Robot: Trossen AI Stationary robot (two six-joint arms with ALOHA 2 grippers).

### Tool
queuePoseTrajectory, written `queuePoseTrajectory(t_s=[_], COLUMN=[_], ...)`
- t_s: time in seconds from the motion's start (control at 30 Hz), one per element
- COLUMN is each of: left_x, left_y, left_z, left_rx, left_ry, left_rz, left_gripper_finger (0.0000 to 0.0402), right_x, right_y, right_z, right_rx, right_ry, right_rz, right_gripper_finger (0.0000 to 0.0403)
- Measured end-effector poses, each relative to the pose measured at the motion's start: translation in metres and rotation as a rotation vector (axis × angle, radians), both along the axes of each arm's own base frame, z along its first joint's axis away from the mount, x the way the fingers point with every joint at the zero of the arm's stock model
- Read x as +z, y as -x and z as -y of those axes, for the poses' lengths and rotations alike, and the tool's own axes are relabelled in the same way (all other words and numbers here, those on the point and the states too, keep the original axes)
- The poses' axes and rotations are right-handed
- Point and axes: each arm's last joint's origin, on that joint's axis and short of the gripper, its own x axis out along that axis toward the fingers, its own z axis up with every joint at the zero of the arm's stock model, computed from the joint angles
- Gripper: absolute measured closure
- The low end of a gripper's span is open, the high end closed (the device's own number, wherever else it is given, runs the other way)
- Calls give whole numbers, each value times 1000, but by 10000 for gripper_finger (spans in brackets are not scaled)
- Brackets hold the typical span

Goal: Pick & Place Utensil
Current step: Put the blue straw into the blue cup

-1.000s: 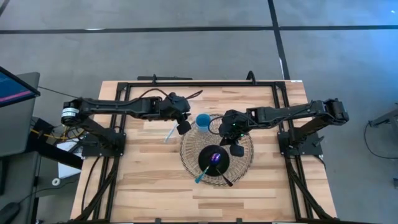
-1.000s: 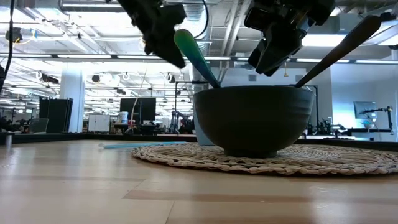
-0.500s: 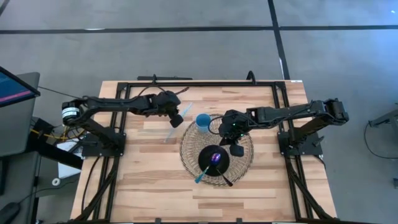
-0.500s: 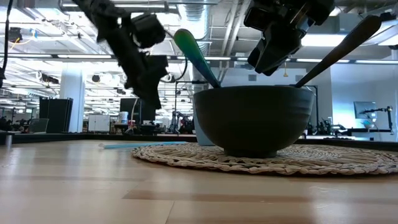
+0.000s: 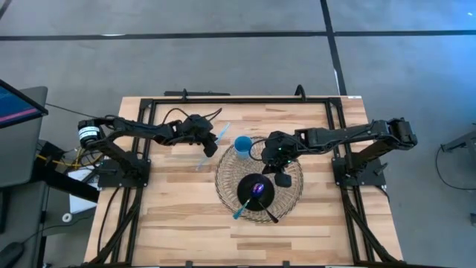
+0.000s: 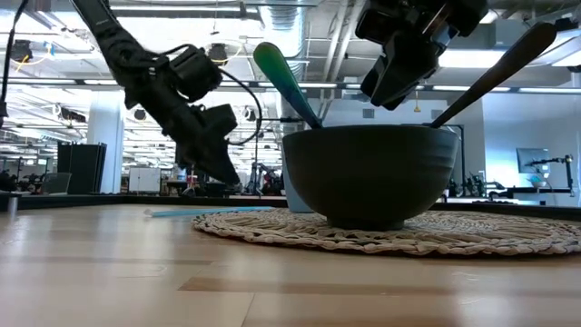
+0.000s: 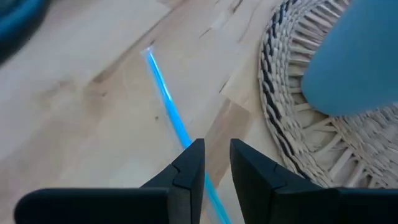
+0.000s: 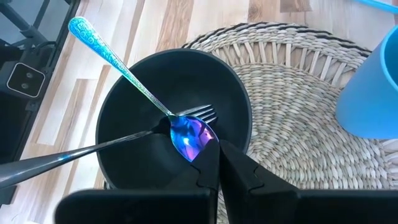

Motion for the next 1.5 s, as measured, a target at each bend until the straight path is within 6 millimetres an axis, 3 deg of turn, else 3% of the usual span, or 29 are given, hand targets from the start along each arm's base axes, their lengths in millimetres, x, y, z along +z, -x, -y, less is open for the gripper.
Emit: queuePoseTrajectory(t_s=[0.43,0.63,0.83,1.0,1.13,1.4,1.5], left_x=[-39,-41,-41,-41,-28,41,54], left_y=[-21,-22,-21,-21,-17,1,11], left_z=[-9,-9,-10,-9,-2,19,24], left_rx=[18,27,39,40,27,28,22], left_ry=[-4,-16,-20,-16,-39,-168,-192], left_rz=[-24,-37,-46,-41,-26,201,214], left_gripper_finger=[325,329,390,397,398,399,398], right_x=[1,1,1,1,1,2,1], right_y=[-2,-2,-2,-2,-2,-3,-3], right_z=[0,0,0,0,0,1,2], right_rx=[9,34,31,31,29,3,-17], right_ry=[10,31,29,29,27,59,85], right_rz=[25,34,33,33,32,42,44], right_gripper_finger=[401,401,401,401,401,401,401])
